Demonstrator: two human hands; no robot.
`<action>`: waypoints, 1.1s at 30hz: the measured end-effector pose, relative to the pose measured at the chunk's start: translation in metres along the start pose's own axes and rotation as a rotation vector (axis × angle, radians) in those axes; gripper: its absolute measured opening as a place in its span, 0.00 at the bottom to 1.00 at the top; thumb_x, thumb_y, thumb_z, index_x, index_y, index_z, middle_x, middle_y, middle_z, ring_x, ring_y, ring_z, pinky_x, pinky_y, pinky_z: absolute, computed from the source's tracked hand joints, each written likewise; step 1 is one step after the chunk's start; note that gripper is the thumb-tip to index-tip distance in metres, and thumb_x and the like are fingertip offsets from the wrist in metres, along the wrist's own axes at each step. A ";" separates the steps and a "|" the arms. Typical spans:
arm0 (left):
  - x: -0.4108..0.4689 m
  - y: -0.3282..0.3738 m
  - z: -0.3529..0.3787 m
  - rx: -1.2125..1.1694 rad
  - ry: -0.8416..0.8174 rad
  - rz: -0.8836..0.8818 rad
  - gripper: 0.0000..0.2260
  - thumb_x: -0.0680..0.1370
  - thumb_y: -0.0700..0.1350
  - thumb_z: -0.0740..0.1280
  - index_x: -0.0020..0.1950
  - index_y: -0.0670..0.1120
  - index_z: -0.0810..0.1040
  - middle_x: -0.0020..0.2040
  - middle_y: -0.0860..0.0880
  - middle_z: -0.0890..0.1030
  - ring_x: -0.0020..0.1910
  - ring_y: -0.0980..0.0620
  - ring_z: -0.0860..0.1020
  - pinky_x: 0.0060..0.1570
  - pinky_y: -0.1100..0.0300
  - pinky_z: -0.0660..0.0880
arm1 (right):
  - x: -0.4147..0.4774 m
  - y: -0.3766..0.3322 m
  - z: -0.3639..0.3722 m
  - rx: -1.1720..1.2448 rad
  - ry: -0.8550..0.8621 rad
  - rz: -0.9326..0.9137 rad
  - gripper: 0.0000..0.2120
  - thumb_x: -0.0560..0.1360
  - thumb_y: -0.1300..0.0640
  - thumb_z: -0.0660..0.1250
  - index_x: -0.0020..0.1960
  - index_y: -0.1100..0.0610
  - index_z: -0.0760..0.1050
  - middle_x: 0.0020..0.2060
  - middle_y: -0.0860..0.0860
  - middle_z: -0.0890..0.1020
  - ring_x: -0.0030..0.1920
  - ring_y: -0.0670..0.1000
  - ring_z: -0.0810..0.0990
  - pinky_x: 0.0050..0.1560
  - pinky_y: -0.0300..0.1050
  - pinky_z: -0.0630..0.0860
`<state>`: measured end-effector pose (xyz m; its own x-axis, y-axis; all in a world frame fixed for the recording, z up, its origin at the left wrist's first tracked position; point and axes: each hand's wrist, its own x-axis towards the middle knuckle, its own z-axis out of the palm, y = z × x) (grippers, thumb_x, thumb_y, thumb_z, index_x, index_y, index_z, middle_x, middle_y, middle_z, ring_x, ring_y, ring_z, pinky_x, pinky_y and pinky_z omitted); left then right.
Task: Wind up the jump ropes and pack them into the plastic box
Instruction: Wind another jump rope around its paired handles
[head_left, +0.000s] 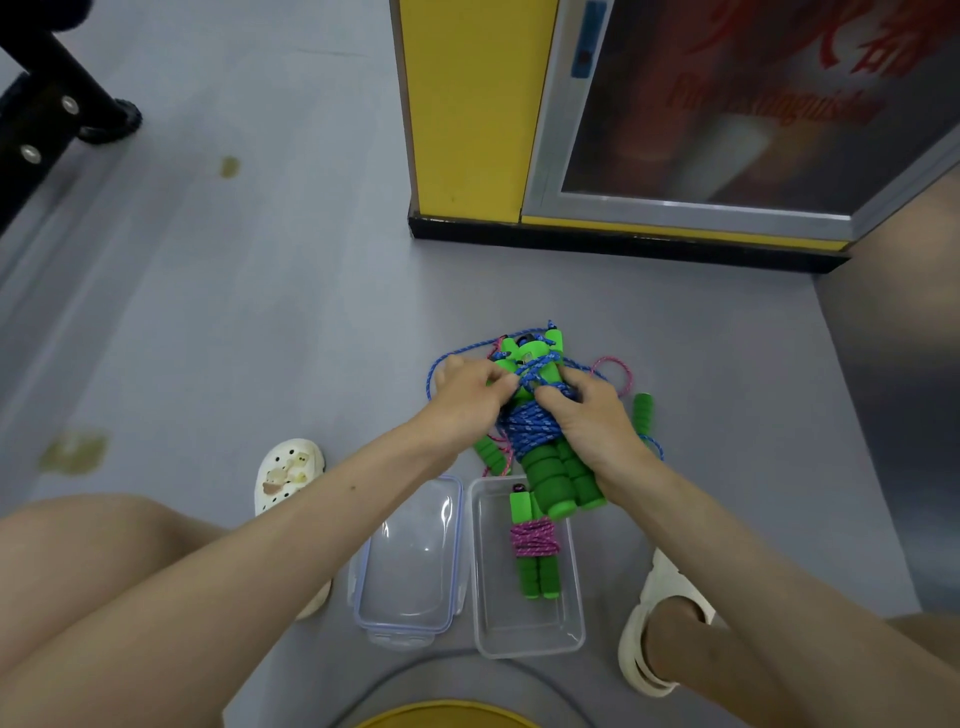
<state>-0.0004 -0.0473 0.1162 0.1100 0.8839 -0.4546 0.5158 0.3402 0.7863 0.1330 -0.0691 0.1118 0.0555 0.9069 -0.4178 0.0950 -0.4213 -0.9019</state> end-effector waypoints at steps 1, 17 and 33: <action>-0.001 0.000 -0.001 -0.026 -0.015 -0.008 0.14 0.81 0.46 0.60 0.35 0.49 0.75 0.61 0.43 0.67 0.65 0.43 0.67 0.66 0.48 0.66 | 0.001 0.000 0.000 -0.003 0.004 -0.001 0.06 0.76 0.64 0.64 0.47 0.57 0.78 0.44 0.59 0.83 0.43 0.57 0.83 0.43 0.51 0.80; -0.006 0.001 -0.006 -0.112 0.028 0.211 0.04 0.77 0.39 0.68 0.44 0.45 0.81 0.55 0.47 0.66 0.51 0.58 0.69 0.42 0.79 0.67 | 0.004 -0.004 -0.009 -0.055 -0.023 -0.027 0.05 0.75 0.65 0.64 0.49 0.61 0.78 0.38 0.52 0.82 0.37 0.47 0.80 0.38 0.39 0.77; -0.006 0.013 -0.013 0.121 0.142 0.392 0.04 0.75 0.42 0.70 0.44 0.42 0.82 0.39 0.51 0.78 0.36 0.59 0.74 0.38 0.73 0.68 | 0.003 -0.006 -0.007 0.137 -0.080 0.026 0.10 0.76 0.57 0.66 0.55 0.61 0.78 0.45 0.57 0.84 0.44 0.52 0.84 0.47 0.45 0.80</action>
<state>-0.0055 -0.0436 0.1344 0.2039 0.9770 -0.0628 0.5553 -0.0626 0.8293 0.1390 -0.0644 0.1168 -0.0237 0.8958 -0.4437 -0.0421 -0.4444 -0.8949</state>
